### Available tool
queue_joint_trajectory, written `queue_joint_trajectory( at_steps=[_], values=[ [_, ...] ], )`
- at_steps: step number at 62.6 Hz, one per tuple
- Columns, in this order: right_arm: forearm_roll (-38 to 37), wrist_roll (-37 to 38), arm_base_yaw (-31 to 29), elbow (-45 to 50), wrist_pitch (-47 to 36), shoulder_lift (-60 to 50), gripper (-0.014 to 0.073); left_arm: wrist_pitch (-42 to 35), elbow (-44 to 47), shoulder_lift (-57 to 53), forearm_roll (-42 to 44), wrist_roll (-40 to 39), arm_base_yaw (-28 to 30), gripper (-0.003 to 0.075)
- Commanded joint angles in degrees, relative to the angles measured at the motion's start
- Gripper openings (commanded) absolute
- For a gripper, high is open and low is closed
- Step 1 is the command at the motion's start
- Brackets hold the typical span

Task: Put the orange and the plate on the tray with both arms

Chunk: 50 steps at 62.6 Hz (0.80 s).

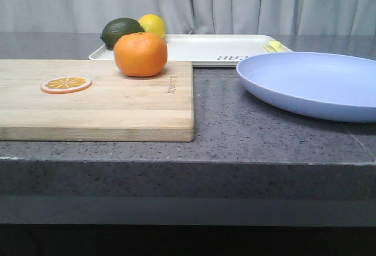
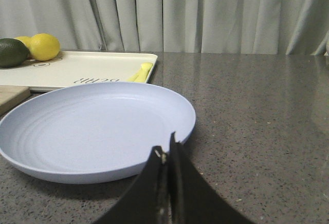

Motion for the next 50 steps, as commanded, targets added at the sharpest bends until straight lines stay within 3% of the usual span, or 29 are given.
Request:
queue_joint_trajectory(
  at_steps=[1,50],
  values=[
    [-0.3,-0.6,-0.3,-1.3,-4.1,-1.2,-0.0117,-4.0,1.5,-1.0,-0.4,-0.1,-0.1,-0.0020],
    [0.0,-0.6,-0.3,-1.3,-4.7,-1.2,-0.0117,-5.8,1.5,-1.0,-0.4,-0.1,-0.1,-0.0020]
  ],
)
